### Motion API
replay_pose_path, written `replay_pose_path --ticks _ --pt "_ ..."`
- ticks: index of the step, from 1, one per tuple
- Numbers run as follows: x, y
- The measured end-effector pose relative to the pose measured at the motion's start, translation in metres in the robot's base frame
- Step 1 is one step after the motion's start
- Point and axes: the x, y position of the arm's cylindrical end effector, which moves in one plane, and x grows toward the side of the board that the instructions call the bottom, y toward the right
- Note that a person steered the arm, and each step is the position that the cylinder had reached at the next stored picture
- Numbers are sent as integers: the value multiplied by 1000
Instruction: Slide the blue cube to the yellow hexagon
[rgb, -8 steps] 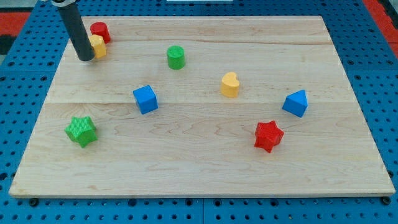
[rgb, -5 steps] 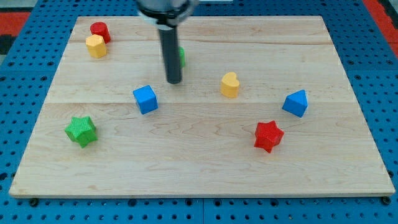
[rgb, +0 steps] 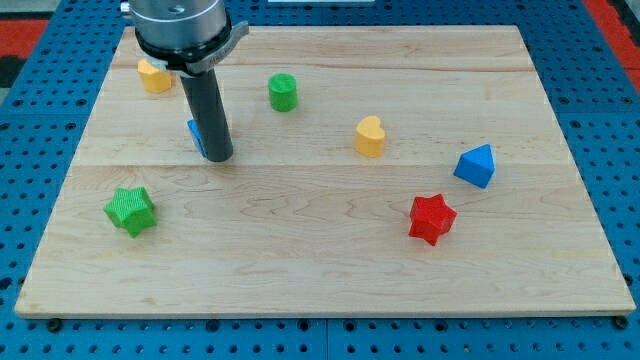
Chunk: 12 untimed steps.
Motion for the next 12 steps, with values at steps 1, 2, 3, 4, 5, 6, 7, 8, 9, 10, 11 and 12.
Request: replay_pose_path --ticks 1,2,3,4,5,6,7,8,9,10,11,12 --pt "-15 -8" --pt "-32 -31" --pt "-41 -38" --pt "-43 -31" --pt "-49 -38" --pt "-50 -32" --pt "-50 1" --pt "-50 -5" --pt "-55 -25" --pt "-63 -25" --pt "-75 -32" --pt "-78 -47"
